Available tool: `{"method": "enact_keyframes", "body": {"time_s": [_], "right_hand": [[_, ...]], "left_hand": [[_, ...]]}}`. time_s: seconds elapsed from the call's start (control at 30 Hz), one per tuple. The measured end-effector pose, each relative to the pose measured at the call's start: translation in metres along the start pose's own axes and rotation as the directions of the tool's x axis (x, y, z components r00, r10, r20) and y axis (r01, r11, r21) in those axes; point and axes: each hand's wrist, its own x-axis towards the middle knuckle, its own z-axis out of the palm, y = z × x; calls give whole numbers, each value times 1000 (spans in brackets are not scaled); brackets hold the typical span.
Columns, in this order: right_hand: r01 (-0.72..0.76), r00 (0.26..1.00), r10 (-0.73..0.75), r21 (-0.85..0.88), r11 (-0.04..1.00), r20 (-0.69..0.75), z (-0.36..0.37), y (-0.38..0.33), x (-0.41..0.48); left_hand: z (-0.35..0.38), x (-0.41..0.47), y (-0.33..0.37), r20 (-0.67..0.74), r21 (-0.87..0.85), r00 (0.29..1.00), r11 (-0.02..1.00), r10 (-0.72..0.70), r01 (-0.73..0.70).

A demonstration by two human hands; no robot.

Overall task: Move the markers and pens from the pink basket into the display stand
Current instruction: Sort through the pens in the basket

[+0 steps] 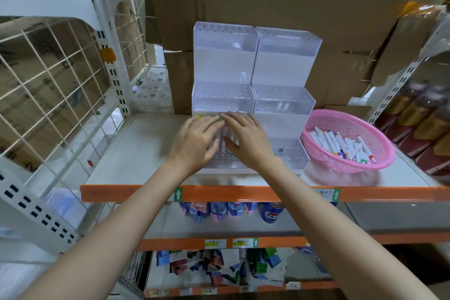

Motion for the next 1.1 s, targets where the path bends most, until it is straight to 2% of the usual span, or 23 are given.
{"method": "enact_keyframes", "body": {"time_s": [0.17,0.43,0.6,0.77,0.87,0.93,1.0,1.1], "right_hand": [[-74,996,73,-21,997,-52,-33,37,-8],[-305,952,304,-86,948,-33,-90,126,-54],[-433,896,440,-103,896,58,-107,186,-84],[-519,809,526,-103,849,264,-113,234,-98],[-521,771,532,-134,843,351,-110,256,-99],[-528,756,534,-130,839,379,-105,265,-99],[-540,749,539,-116,834,386,-101,270,-97],[-560,735,561,-124,819,381,-95,275,-91]], "left_hand": [[12,33,33,30,-18,999,999,37,-37],[54,92,127,63,-134,990,984,127,-118],[87,128,180,80,-251,977,952,198,-173],[119,157,214,188,-326,961,936,201,-132],[139,176,224,367,-289,918,957,150,-41],[151,186,224,475,-185,879,981,44,51],[159,192,224,503,-91,863,989,-56,118],[166,200,230,508,-17,854,990,-109,137]]}}
